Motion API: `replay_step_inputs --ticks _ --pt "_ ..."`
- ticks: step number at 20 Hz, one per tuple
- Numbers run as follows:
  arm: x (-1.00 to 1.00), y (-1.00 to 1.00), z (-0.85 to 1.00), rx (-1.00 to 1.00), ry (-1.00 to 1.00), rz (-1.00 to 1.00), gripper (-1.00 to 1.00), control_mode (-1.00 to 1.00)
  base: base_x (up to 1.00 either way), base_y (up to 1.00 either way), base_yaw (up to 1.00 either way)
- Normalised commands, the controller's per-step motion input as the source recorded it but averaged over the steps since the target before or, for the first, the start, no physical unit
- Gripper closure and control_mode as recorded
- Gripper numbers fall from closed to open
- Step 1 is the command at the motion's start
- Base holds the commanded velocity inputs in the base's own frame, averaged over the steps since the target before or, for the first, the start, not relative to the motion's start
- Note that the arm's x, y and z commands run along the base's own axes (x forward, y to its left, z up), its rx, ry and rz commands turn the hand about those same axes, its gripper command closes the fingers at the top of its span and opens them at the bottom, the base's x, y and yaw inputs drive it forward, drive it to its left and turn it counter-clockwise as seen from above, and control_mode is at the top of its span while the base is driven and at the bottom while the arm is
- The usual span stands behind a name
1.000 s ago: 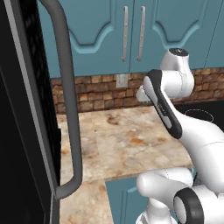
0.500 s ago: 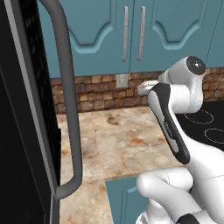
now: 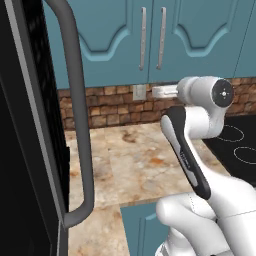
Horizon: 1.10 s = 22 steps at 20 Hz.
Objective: Open the cabinet, retrieve the rolling pin, and place it next to the meat on the cutting board to prepare for tenderizing.
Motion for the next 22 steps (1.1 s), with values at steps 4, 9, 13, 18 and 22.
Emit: replay_step_inputs --ticks 4,9,13,18,22 --pt "0.17 0.11 0.45 0.0 -0.29 -0.04 -1.0 -1.0 0.0 0.0 0.0" --pt "0.28 0.03 0.4 0.0 -0.22 -0.07 -1.0 -1.0 0.0 0.0 0.0" --pt "0.36 0.0 0.38 0.0 -0.17 -0.11 -1.0 -1.0 0.0 0.0 0.0" --pt "0.37 0.0 0.34 0.0 -0.16 -0.1 -1.0 -1.0 0.0 0.0 0.0" --pt "0.32 0.0 0.09 0.0 -0.09 -0.06 -1.0 -1.0 0.0 0.0 0.0"
